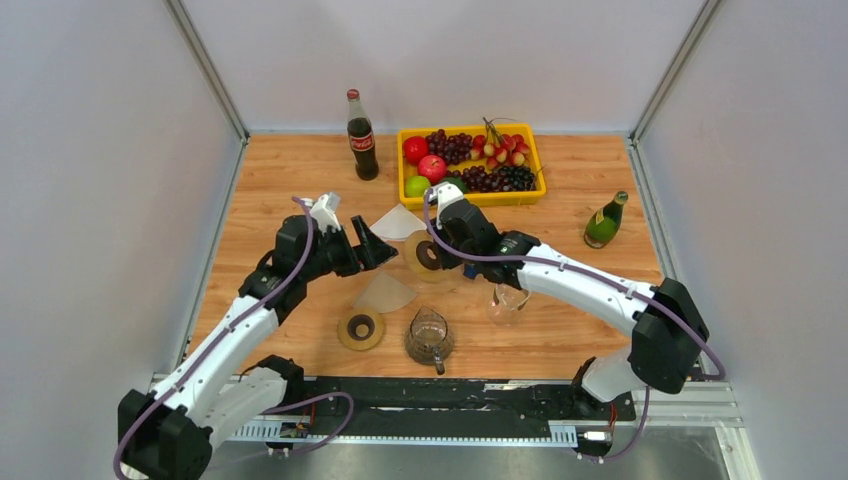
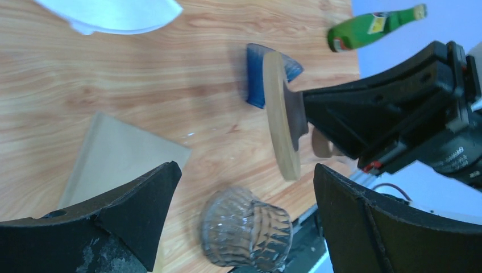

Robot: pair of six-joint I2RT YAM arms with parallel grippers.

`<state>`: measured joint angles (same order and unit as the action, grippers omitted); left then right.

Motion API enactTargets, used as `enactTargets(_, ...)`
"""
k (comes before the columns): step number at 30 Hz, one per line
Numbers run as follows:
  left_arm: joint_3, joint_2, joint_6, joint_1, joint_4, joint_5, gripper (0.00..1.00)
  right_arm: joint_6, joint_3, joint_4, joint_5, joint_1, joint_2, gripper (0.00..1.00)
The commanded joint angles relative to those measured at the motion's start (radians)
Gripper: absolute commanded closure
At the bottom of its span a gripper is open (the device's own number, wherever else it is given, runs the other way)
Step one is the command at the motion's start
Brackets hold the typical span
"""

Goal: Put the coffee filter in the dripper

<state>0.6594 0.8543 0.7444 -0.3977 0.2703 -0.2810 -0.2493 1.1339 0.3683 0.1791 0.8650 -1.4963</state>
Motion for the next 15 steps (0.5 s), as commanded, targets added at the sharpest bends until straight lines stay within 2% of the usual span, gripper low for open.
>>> enactTargets(1,0.060,0.098,0.082,0.000,-0.212,-0.216,0.03,0.016,-0.013,-0.102,-0.011,0.031,0.093,1.00)
enactTargets(5,0.064,0.174,0.118,-0.002,-0.310,-0.307,0.10,0.014,-0.020,-0.104,-0.012,0.036,0.111,1.00)
enactTargets(9,0.070,0.209,0.124,-0.016,-0.338,-0.318,0.22,0.016,-0.019,-0.104,-0.012,0.040,0.117,1.00)
enactTargets(15,0.068,0.222,0.123,-0.029,-0.340,-0.324,0.47,0.014,-0.013,-0.106,-0.009,0.047,0.117,1.00)
